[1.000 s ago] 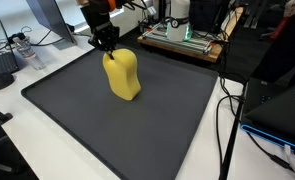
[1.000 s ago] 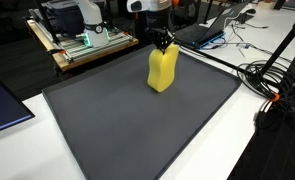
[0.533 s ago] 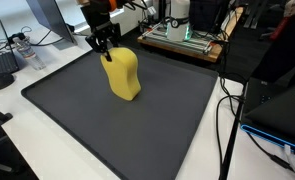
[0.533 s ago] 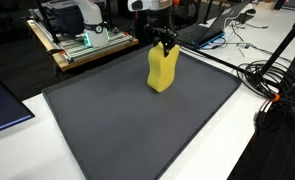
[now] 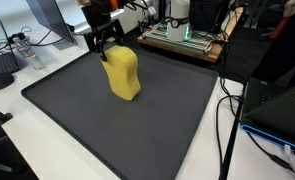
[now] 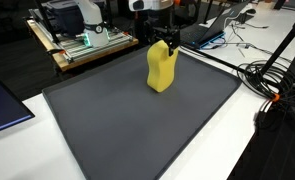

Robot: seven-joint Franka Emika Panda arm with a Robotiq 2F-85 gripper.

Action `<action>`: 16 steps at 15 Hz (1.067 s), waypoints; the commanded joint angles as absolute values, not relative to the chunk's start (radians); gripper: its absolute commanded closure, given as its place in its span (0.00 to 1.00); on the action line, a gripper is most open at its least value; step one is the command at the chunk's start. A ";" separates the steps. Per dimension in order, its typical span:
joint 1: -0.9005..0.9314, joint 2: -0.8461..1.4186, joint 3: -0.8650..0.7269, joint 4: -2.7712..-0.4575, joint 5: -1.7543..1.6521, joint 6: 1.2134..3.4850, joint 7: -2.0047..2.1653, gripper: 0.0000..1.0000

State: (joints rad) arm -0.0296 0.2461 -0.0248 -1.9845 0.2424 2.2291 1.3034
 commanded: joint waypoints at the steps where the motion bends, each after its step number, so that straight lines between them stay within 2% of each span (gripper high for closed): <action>1: -0.009 0.227 -0.041 -1.991 0.220 2.231 1.318 0.00; 16: -0.018 -0.015 -0.038 -2.128 0.082 2.214 1.305 0.00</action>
State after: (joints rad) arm -0.0266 0.0680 -0.0342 -2.0784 0.1277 2.2110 1.3011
